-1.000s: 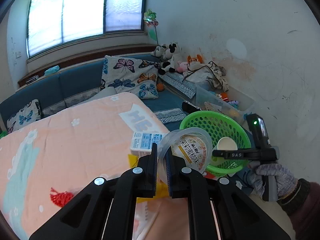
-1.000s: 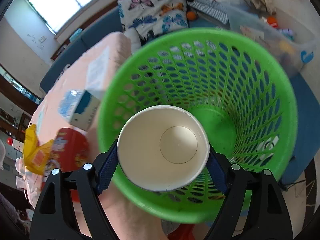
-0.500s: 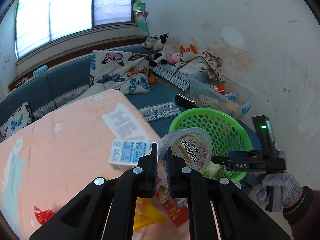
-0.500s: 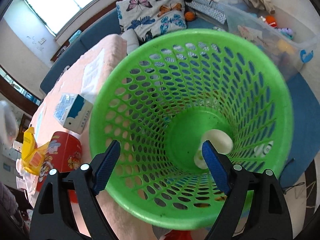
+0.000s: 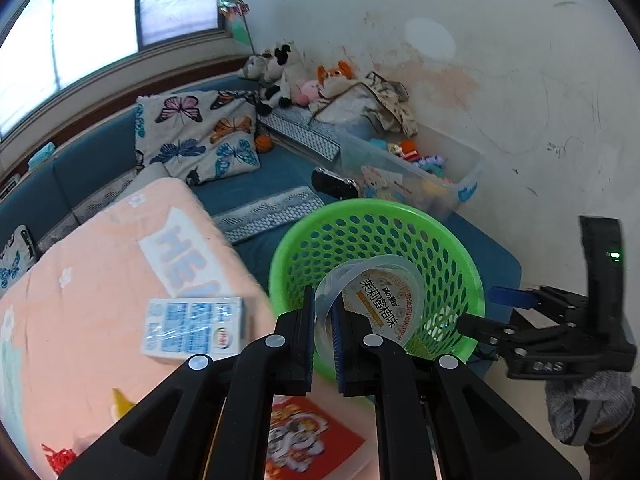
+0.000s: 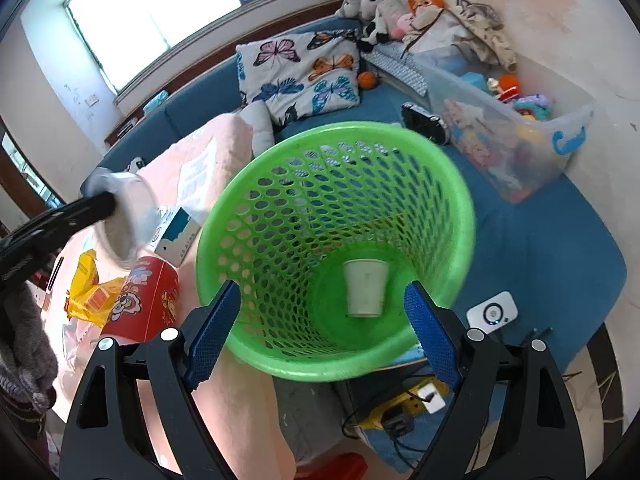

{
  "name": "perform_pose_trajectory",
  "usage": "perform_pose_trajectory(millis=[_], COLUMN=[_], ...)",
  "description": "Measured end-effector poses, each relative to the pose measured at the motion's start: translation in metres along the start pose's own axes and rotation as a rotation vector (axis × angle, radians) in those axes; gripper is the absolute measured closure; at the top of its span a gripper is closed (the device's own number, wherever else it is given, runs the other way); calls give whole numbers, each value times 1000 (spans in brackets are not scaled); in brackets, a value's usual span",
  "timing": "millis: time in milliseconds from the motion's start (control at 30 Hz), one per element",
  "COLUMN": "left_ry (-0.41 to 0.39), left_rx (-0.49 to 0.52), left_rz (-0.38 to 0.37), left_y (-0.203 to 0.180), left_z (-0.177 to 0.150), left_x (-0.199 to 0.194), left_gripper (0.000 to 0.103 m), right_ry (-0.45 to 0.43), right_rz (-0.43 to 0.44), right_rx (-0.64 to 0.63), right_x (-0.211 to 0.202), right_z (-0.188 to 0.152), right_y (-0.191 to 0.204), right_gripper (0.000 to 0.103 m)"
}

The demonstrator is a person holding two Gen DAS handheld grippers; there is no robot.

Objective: Collect trash
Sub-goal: 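Lower the clear yogurt cup into the green basket and open the left gripper, then grasp the red printed paper cup with the right gripper while the left grasps the yellow wrapper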

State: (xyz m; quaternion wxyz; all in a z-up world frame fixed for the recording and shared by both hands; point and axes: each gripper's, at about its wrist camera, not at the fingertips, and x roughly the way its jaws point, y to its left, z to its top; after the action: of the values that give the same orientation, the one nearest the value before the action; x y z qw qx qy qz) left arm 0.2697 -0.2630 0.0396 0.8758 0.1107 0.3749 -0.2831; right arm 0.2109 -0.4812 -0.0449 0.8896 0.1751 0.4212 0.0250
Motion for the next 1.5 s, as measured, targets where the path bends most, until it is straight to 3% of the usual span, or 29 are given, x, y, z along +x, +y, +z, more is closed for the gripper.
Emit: perform_pose_trajectory(millis=[367,433,467,500,600,800,1100,1500], left_ry=[78,90,90,83,62,9,-94,-126], left_rx=[33,15,8,7,14,-21,-91,-203], left_rz=[-33,-46,-46,-46,-44,-45,33,170], left_y=[-25,-23,-23,-22,-21,-9,31,92], left_z=[5,4,4,2,0,-3,-33,-99], left_x=[38,42,43,41,34,5,-68,-136], left_gripper=[95,86,70,63,58,50,49,49], right_ry=[-11,-11,-10,-9,-6,-17,-22,89], right_rz=[1,6,8,10,16,38,114,210], right_rx=[30,32,33,33,33,6,-82,-202], right_x=[-16,-17,-18,-18,-20,-27,-35,2], right_z=[-13,-15,-17,-18,-22,-28,-40,-34], right_y=[-11,-11,-11,-10,-8,9,54,131], right_gripper=[19,19,19,19,19,18,12,10])
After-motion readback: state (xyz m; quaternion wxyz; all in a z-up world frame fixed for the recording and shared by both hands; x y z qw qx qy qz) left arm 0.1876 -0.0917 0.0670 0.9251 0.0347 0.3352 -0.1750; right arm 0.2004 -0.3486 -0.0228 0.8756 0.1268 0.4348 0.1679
